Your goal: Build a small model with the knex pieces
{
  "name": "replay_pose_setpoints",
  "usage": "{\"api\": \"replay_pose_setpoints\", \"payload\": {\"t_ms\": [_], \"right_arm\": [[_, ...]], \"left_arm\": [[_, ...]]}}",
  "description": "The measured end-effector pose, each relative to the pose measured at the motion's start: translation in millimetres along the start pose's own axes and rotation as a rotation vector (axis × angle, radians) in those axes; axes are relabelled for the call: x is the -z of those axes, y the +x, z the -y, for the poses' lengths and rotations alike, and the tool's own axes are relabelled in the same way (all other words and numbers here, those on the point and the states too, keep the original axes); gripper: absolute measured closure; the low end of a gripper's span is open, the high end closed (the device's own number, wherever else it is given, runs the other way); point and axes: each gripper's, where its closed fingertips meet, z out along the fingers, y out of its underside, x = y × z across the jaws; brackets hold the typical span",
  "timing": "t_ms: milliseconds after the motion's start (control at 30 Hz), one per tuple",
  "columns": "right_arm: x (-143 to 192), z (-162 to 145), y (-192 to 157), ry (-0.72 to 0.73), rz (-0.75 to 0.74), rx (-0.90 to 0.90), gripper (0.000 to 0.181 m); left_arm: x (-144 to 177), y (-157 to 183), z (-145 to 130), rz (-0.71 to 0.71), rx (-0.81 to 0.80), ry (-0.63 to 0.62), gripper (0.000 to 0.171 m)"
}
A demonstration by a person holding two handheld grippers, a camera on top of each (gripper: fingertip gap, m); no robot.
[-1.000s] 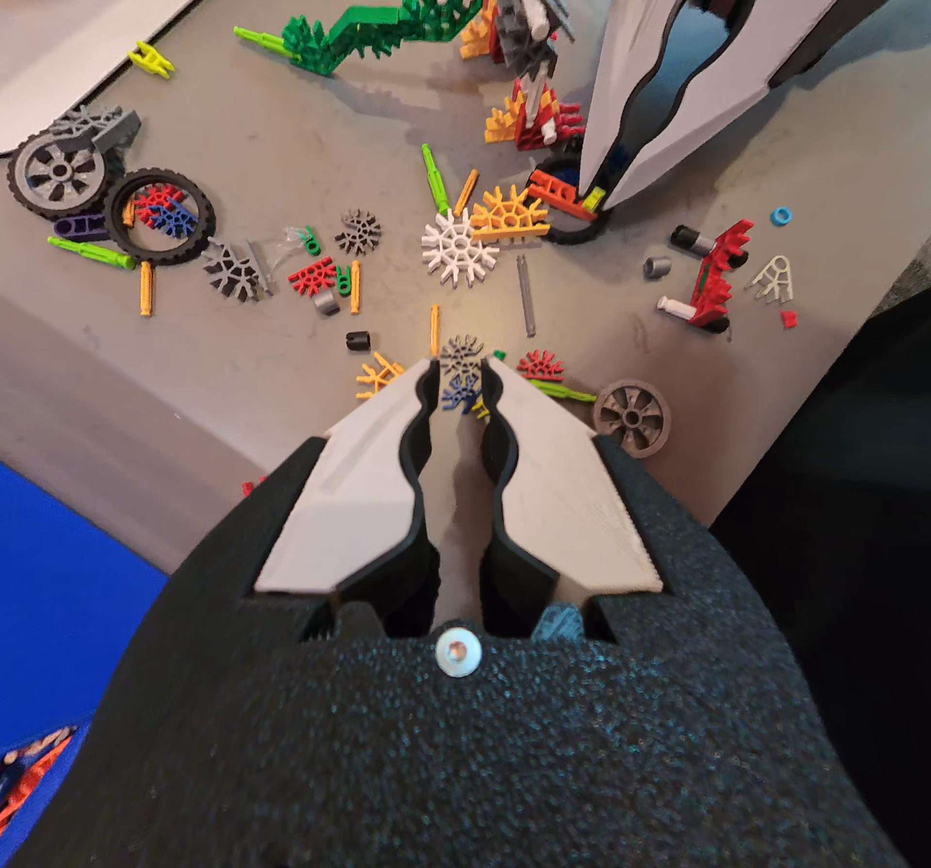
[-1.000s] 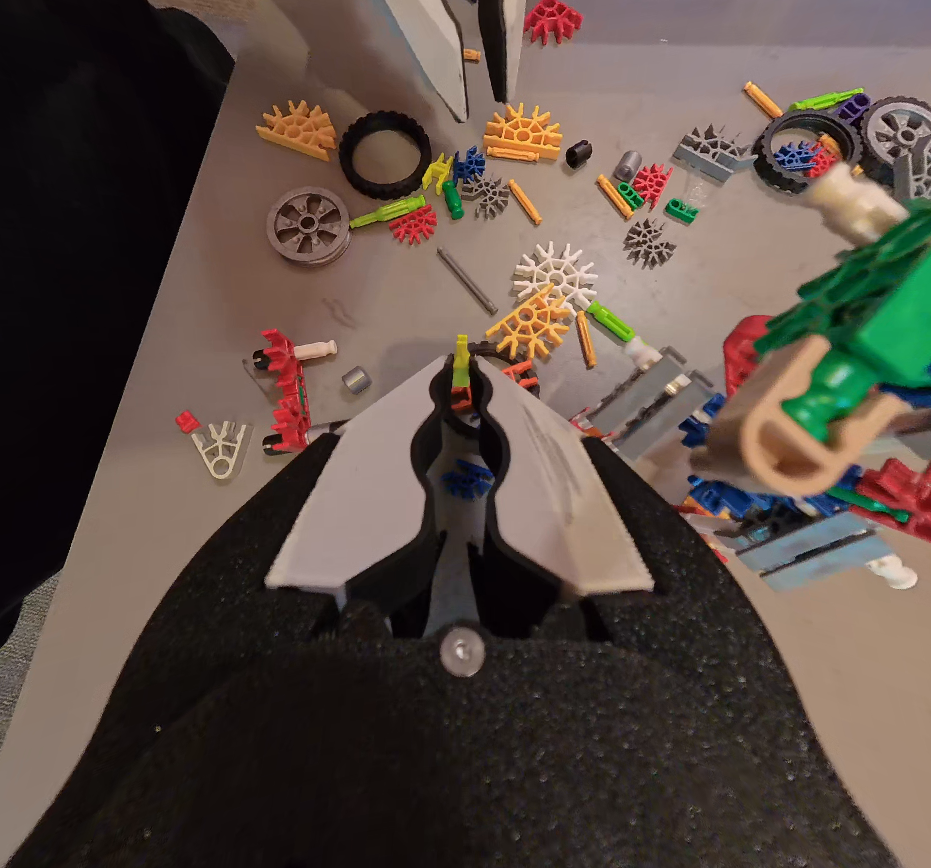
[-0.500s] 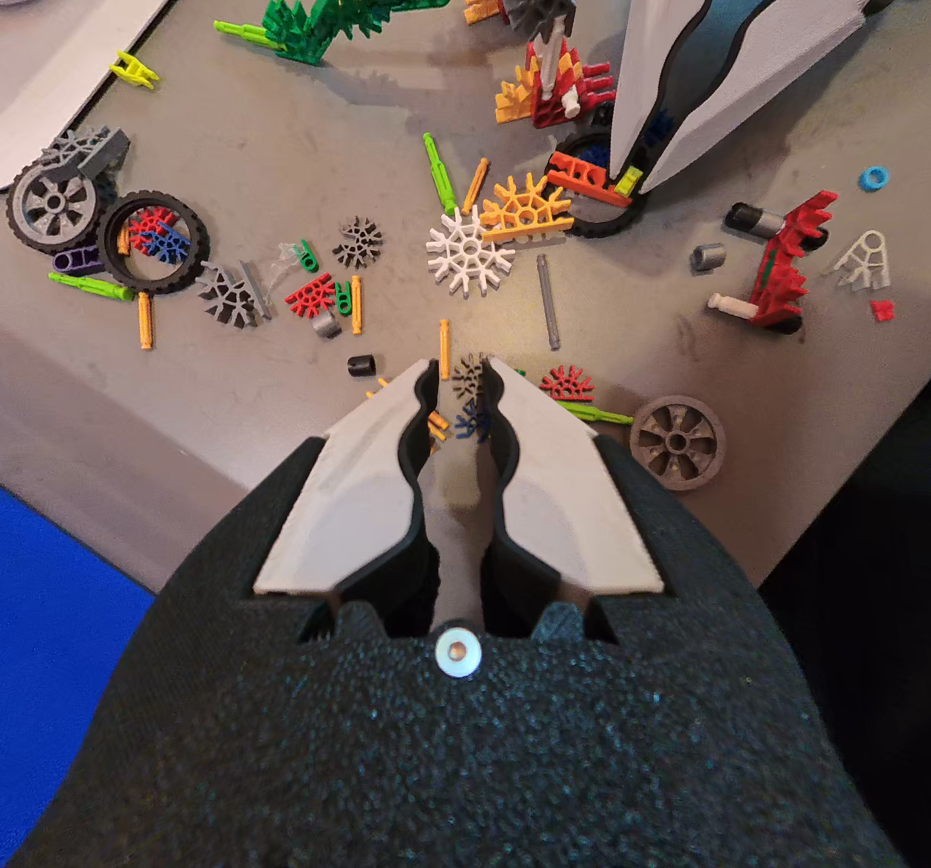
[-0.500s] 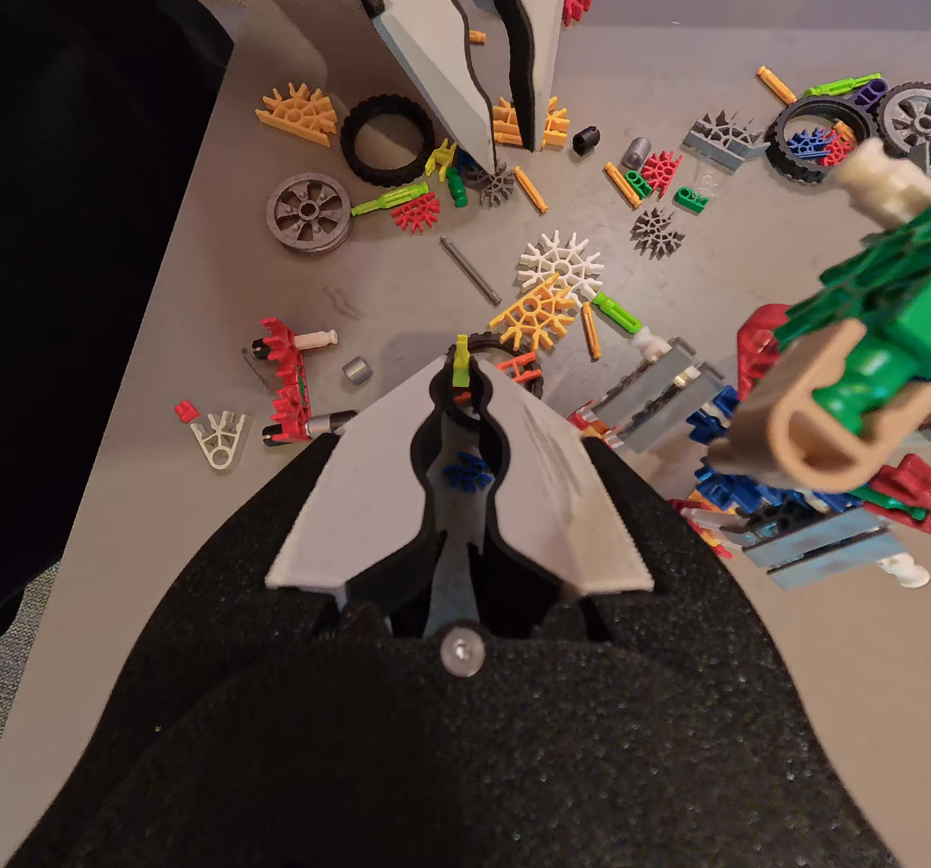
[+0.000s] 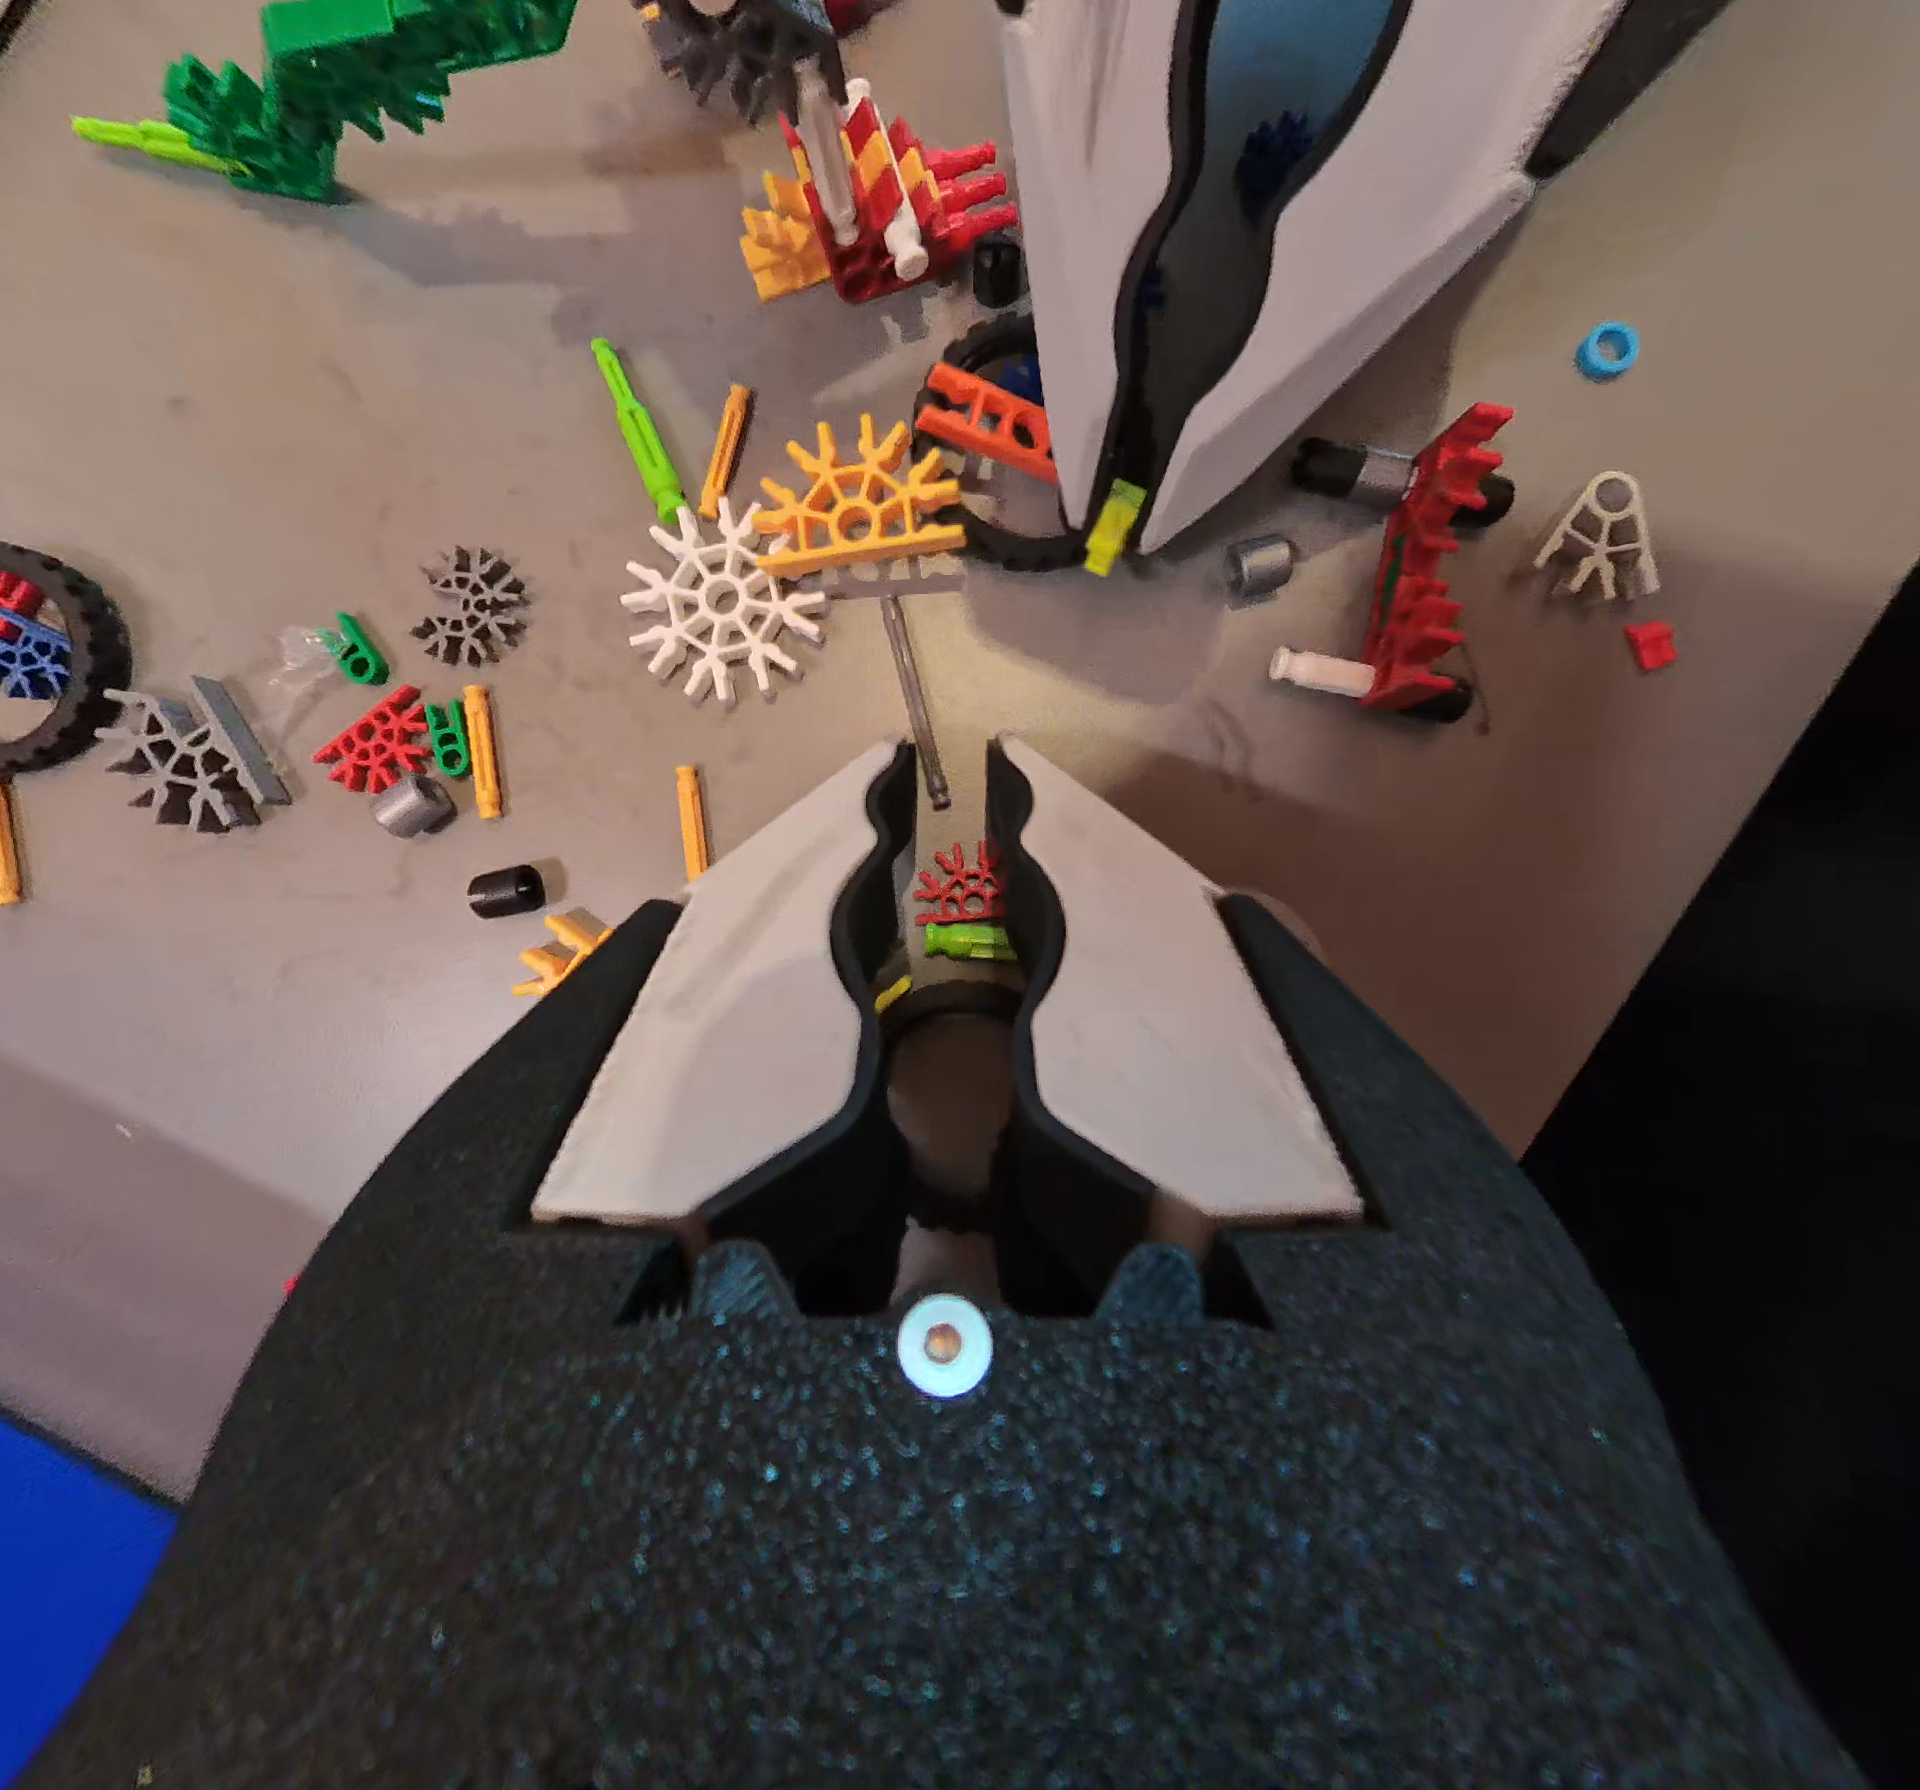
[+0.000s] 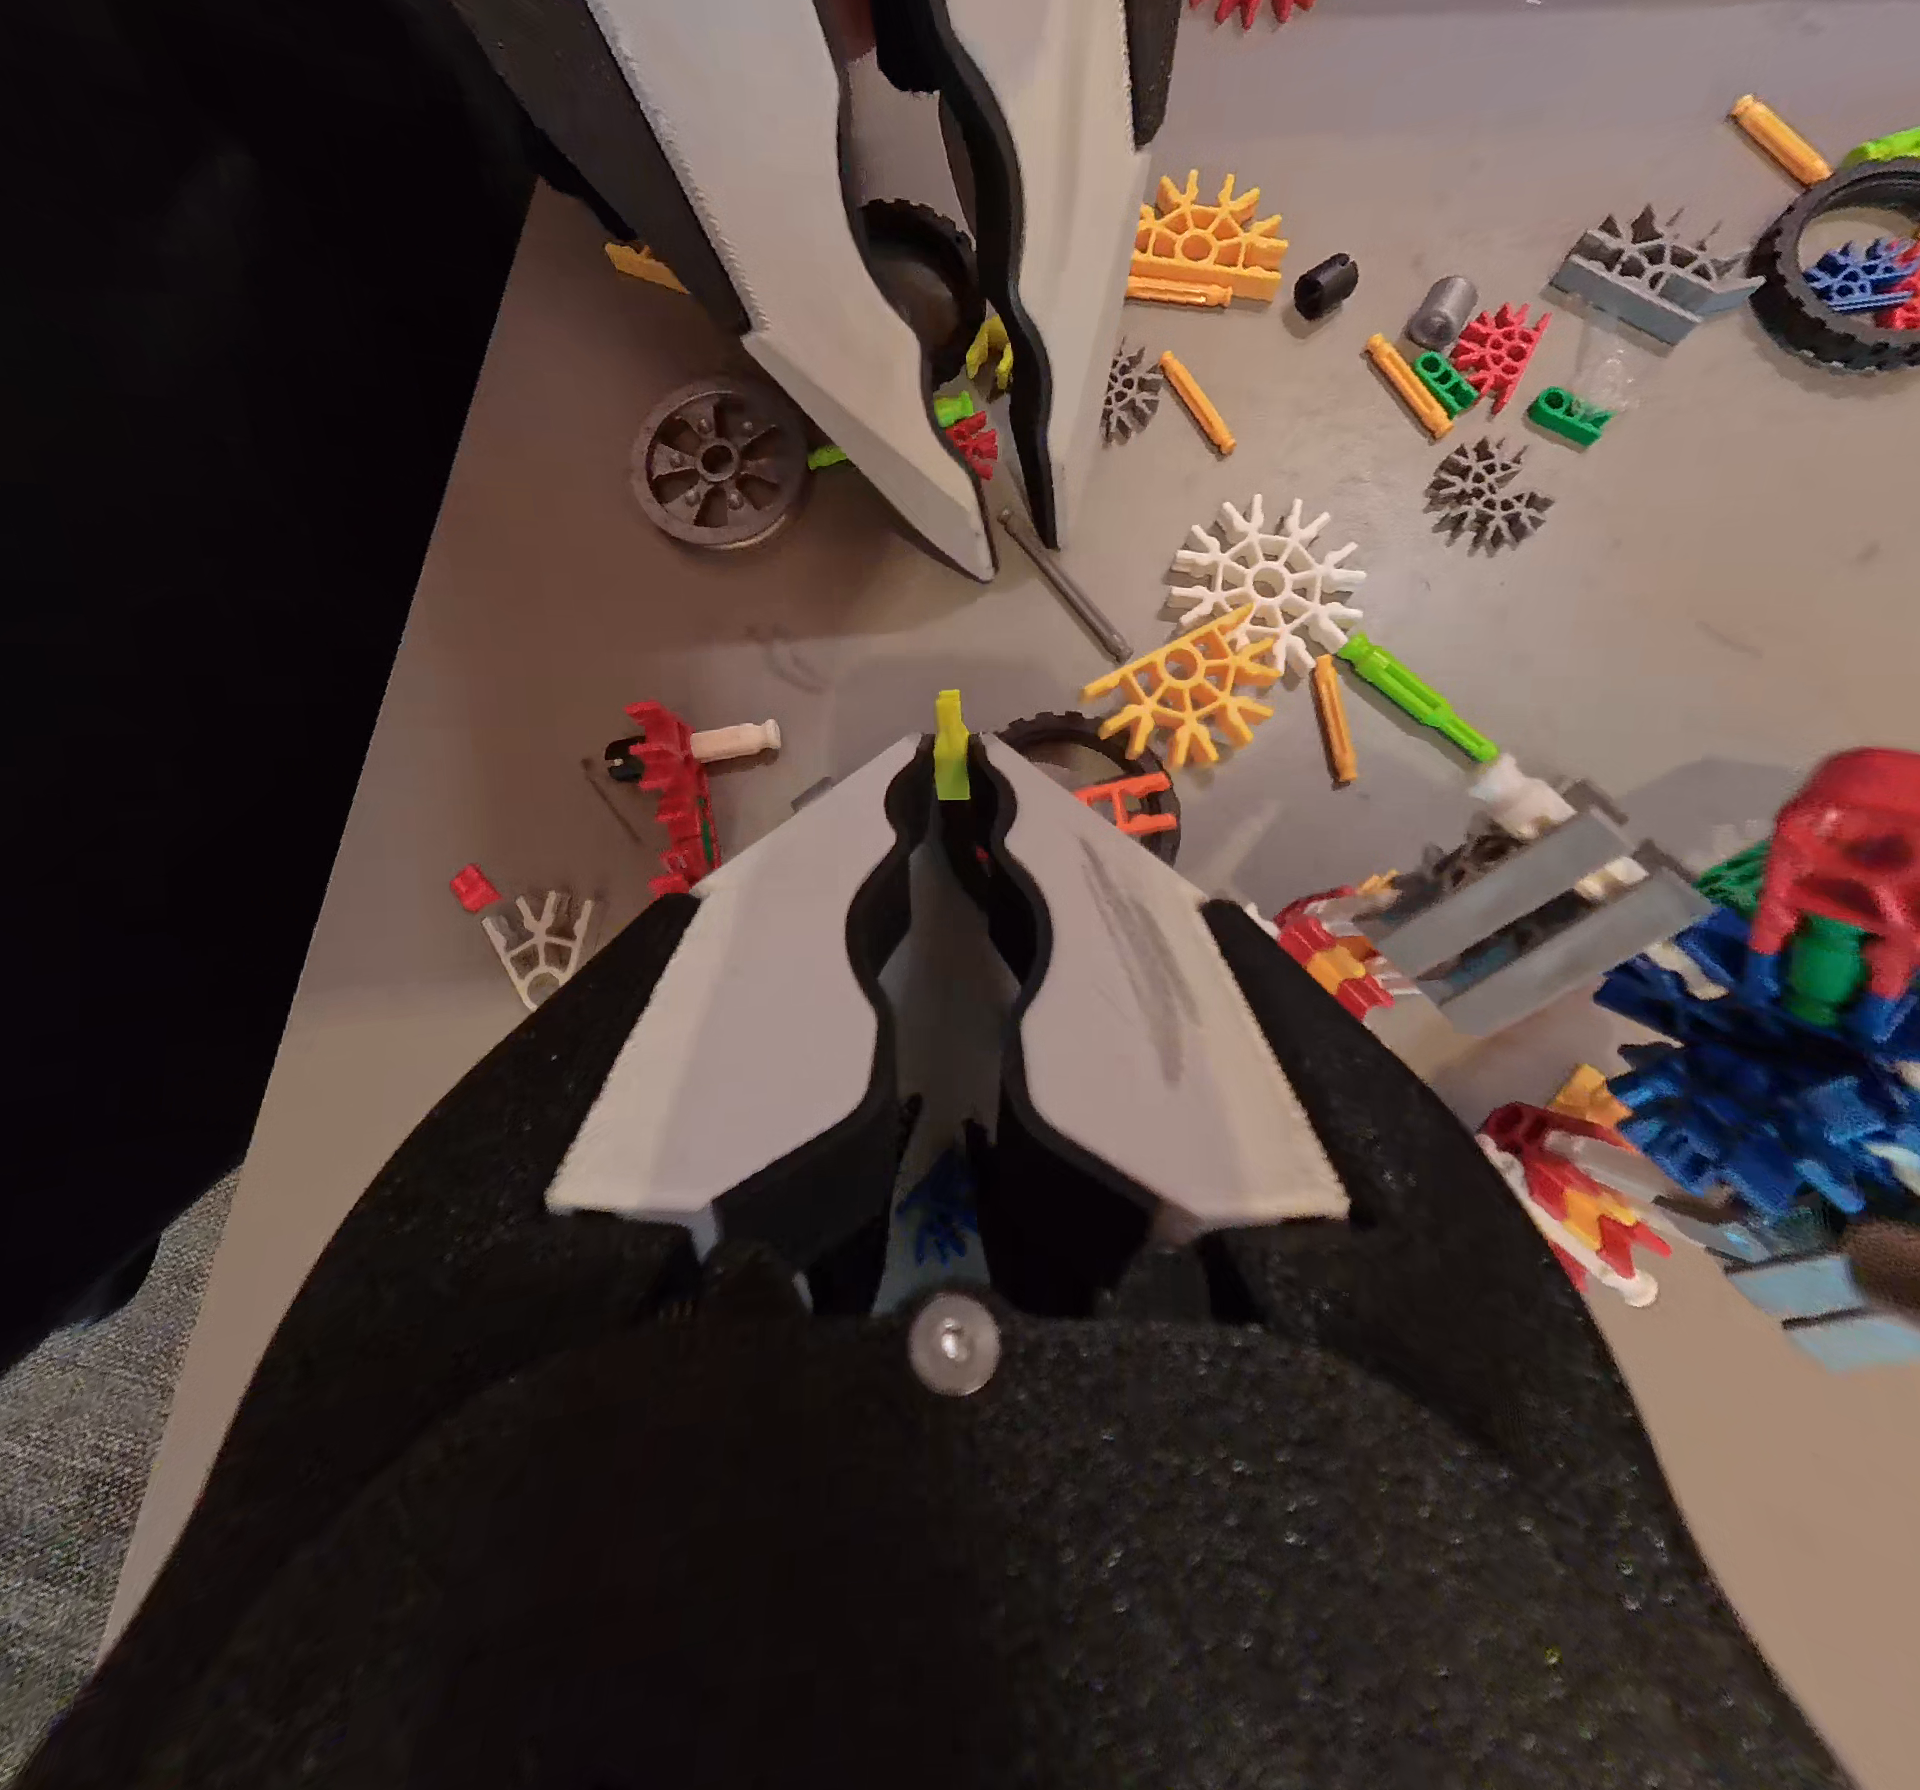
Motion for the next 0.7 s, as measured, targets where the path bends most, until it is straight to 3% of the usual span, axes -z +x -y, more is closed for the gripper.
{"api": "replay_pose_setpoints", "payload": {"t_ms": [200,633,700], "right_arm": [[8,16,-6,0.027,-0.025,0.067,0.176],[-19,4,-3,-0.087,-0.026,0.018,0.175],[-18,4,-3,-0.088,-0.027,0.026,0.168]], "left_arm": [[-1,-3,1,0.044,-0.022,0.008,0.171],[1,8,1,0.038,0.008,0.020,0.171],[3,7,0,0.039,0.015,0.022,0.171]]}}
